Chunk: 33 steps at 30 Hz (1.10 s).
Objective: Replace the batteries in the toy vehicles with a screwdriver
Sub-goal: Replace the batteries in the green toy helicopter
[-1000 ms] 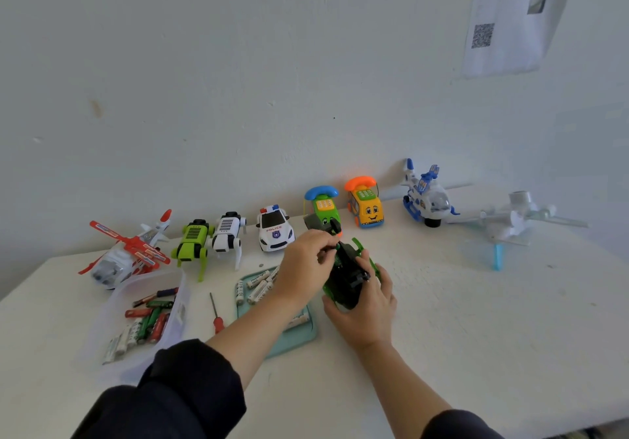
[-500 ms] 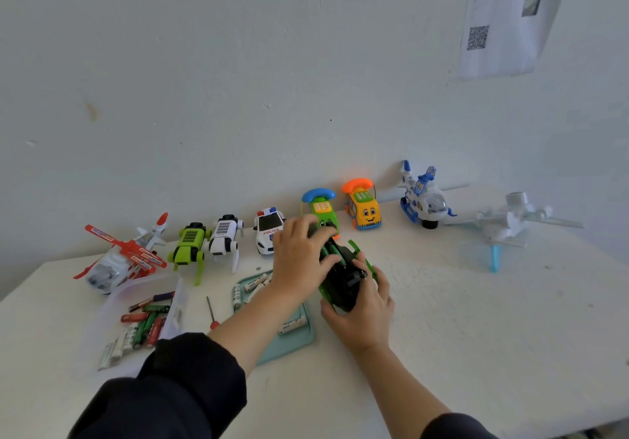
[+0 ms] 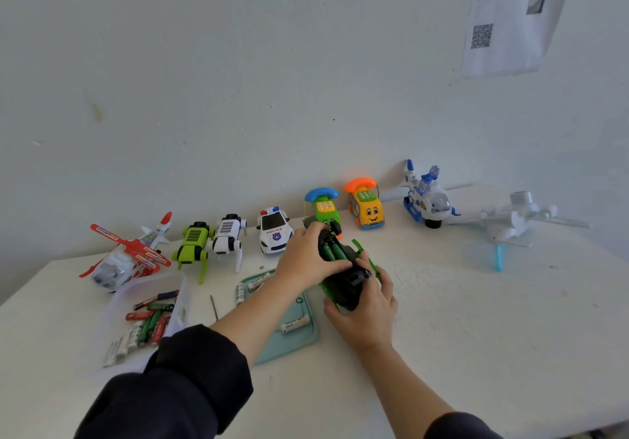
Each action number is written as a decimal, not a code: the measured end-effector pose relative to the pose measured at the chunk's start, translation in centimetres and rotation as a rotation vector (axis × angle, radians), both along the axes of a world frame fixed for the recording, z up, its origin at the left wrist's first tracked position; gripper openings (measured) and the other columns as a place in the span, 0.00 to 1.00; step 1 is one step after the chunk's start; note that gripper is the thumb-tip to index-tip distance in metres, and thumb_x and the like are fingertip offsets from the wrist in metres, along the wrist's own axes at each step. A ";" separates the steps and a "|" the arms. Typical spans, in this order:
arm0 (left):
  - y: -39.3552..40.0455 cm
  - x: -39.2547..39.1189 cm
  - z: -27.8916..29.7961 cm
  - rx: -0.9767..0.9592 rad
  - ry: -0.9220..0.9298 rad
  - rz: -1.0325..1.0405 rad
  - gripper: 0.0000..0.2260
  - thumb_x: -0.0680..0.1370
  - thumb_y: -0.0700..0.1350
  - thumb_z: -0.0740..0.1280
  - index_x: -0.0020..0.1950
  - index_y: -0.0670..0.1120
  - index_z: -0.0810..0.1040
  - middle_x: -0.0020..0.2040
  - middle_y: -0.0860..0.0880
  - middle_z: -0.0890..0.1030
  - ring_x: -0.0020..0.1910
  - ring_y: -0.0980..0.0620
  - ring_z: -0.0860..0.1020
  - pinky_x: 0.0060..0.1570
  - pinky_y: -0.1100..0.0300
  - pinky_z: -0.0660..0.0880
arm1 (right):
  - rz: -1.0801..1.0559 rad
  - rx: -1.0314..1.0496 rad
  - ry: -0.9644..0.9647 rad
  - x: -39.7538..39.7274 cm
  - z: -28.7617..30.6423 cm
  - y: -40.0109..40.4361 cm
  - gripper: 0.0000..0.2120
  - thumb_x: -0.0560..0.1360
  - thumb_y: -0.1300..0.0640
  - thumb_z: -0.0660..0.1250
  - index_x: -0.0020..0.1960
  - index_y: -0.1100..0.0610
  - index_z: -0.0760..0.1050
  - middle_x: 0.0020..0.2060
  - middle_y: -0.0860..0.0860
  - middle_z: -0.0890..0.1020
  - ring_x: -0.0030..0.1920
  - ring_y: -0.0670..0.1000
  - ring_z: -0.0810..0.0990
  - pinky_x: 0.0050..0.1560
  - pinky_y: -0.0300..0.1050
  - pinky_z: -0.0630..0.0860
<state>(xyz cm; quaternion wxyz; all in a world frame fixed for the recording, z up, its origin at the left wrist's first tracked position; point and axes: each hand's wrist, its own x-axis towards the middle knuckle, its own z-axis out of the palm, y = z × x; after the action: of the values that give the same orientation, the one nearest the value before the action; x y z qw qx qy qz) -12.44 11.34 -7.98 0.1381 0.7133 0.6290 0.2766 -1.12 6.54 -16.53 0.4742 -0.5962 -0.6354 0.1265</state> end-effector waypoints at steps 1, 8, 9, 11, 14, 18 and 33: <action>0.0 0.0 0.0 -0.002 0.006 0.008 0.34 0.65 0.57 0.76 0.66 0.50 0.67 0.60 0.46 0.71 0.60 0.49 0.71 0.59 0.54 0.71 | -0.001 -0.003 -0.005 0.0 0.0 0.0 0.42 0.59 0.36 0.57 0.71 0.52 0.63 0.73 0.41 0.62 0.71 0.49 0.54 0.65 0.55 0.61; 0.3 0.4 0.1 -0.042 -0.085 0.113 0.34 0.60 0.56 0.78 0.62 0.53 0.69 0.56 0.46 0.71 0.55 0.47 0.74 0.55 0.47 0.75 | -0.009 0.035 -0.017 -0.1 -0.1 0.1 0.41 0.59 0.38 0.59 0.70 0.52 0.64 0.72 0.42 0.63 0.70 0.48 0.55 0.62 0.54 0.63; 0.3 0.5 0.2 -0.051 -0.089 0.113 0.34 0.60 0.56 0.78 0.61 0.53 0.69 0.56 0.46 0.72 0.55 0.47 0.74 0.54 0.47 0.75 | -0.019 0.042 -0.015 -0.1 -0.1 0.1 0.41 0.59 0.38 0.59 0.70 0.52 0.64 0.72 0.43 0.64 0.70 0.48 0.56 0.62 0.56 0.63; 0.3 0.3 0.3 -0.073 -0.082 0.095 0.32 0.61 0.56 0.78 0.61 0.52 0.69 0.56 0.47 0.73 0.55 0.48 0.74 0.54 0.49 0.75 | -0.038 0.067 0.000 -0.1 -0.2 0.0 0.39 0.59 0.39 0.60 0.69 0.51 0.61 0.71 0.46 0.66 0.70 0.50 0.57 0.63 0.59 0.63; 0.1 -0.4 0.9 -0.142 -0.292 0.009 0.20 0.72 0.54 0.72 0.59 0.47 0.74 0.54 0.49 0.77 0.54 0.51 0.75 0.53 0.58 0.73 | -0.059 0.117 0.024 -0.2 -0.2 -0.3 0.36 0.59 0.44 0.62 0.66 0.50 0.57 0.71 0.53 0.67 0.71 0.55 0.59 0.64 0.64 0.61; -0.5 -1.2 1.8 -0.188 -0.489 0.025 0.09 0.80 0.48 0.61 0.52 0.46 0.78 0.47 0.49 0.78 0.48 0.53 0.74 0.48 0.60 0.68 | -0.130 0.150 0.033 -0.3 0.1 -0.3 0.37 0.60 0.43 0.60 0.66 0.55 0.59 0.69 0.60 0.68 0.69 0.56 0.63 0.60 0.67 0.64; -1.9 -1.3 2.4 -0.319 -0.474 0.113 0.21 0.80 0.59 0.54 0.60 0.49 0.78 0.55 0.48 0.80 0.48 0.48 0.77 0.40 0.60 0.70 | -0.165 0.167 -0.296 -0.2 -0.1 -0.1 0.28 0.67 0.43 0.57 0.67 0.43 0.65 0.67 0.58 0.64 0.61 0.63 0.65 0.52 0.66 0.70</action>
<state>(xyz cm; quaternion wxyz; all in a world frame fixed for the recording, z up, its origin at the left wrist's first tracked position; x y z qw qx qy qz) -13.77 9.45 -5.62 0.3761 0.5617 0.6536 0.3405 -1.32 6.40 -16.59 0.4322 -0.6170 -0.6554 -0.0552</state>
